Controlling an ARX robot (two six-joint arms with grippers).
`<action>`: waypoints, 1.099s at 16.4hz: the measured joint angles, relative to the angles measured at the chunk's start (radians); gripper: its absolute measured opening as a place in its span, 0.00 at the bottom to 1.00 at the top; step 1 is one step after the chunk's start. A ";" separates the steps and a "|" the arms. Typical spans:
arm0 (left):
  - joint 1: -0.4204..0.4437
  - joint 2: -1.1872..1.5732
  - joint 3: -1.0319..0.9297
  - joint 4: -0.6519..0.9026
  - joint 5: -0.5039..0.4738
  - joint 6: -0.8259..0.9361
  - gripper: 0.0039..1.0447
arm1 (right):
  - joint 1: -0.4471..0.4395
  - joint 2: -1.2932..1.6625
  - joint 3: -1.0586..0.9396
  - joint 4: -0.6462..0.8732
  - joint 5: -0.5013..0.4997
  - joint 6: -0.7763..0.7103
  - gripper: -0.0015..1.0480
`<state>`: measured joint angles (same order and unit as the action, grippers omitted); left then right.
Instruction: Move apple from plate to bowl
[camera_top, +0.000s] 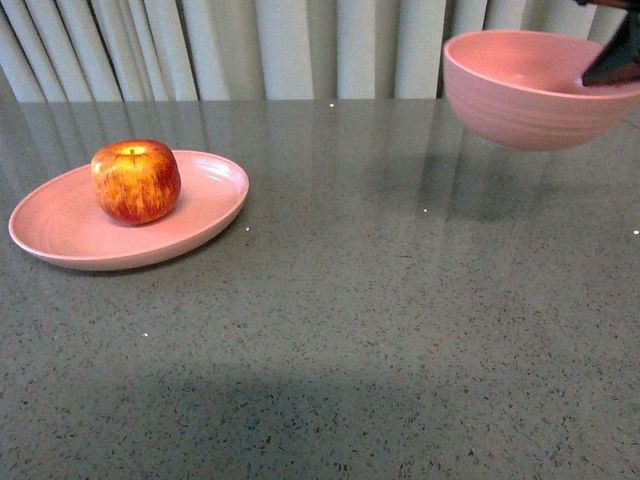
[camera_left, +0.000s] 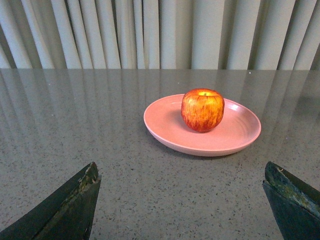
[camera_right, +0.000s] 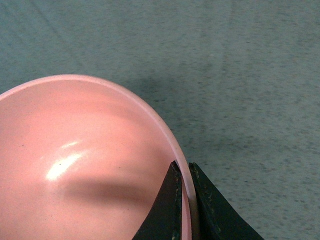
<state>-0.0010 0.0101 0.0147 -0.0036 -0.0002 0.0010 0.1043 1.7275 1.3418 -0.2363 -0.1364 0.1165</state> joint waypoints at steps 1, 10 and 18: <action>0.000 0.000 0.000 0.000 0.000 0.000 0.94 | 0.040 -0.003 0.012 -0.009 0.000 0.006 0.03; 0.000 0.000 0.000 0.000 0.000 0.000 0.94 | 0.269 0.139 0.109 -0.053 0.058 0.044 0.03; 0.000 0.000 0.000 0.000 0.000 0.000 0.94 | 0.303 0.239 0.140 -0.043 0.085 0.078 0.03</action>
<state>-0.0010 0.0101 0.0151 -0.0036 -0.0002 0.0010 0.4072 1.9663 1.4822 -0.2794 -0.0513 0.1947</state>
